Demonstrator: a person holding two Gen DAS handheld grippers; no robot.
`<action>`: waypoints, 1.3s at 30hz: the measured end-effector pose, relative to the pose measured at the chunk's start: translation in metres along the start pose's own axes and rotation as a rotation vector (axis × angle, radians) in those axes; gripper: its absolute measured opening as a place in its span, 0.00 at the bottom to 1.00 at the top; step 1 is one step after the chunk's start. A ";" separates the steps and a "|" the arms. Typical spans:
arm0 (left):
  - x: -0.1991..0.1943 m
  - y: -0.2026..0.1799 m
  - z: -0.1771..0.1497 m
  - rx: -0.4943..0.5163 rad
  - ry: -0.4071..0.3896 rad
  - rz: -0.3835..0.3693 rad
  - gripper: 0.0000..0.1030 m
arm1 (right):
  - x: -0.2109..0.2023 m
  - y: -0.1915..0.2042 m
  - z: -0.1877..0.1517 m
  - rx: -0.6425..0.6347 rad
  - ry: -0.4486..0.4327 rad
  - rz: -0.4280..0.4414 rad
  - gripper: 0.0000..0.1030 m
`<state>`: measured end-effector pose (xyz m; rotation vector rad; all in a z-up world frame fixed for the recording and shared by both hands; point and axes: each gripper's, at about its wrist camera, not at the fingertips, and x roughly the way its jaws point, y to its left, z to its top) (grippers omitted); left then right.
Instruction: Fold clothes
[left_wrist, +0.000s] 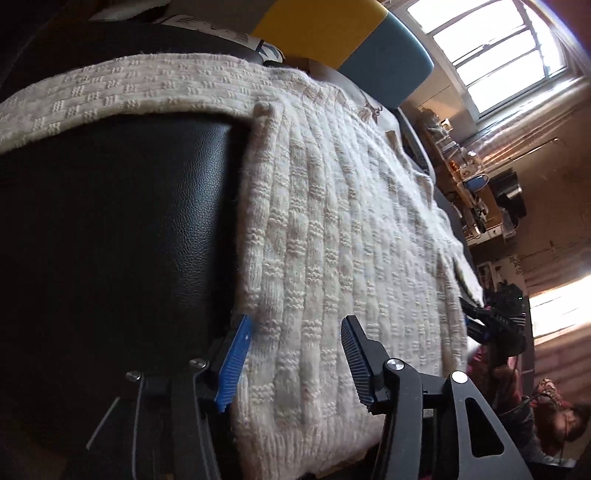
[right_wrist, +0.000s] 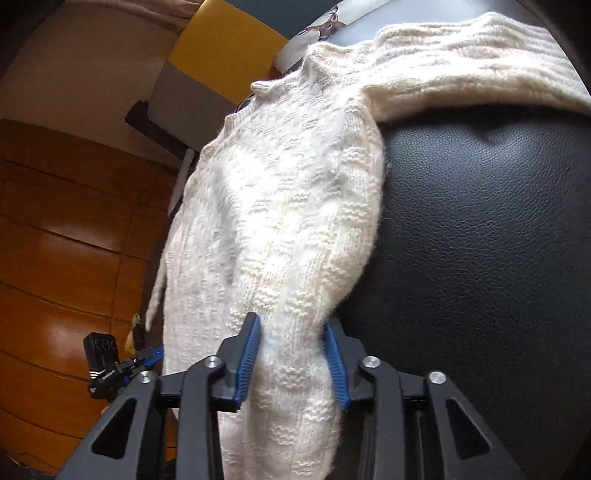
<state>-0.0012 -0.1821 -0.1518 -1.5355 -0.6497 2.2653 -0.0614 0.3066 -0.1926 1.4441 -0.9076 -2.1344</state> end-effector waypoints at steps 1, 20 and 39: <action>0.005 -0.004 0.001 0.015 -0.001 0.029 0.49 | 0.001 0.004 0.000 -0.027 -0.001 -0.036 0.17; -0.011 -0.026 0.016 0.008 0.044 0.173 0.12 | -0.041 -0.012 0.028 0.017 -0.049 -0.153 0.23; 0.098 -0.184 -0.015 0.399 0.218 -0.037 0.35 | 0.058 0.088 0.045 -0.879 0.043 -0.896 0.09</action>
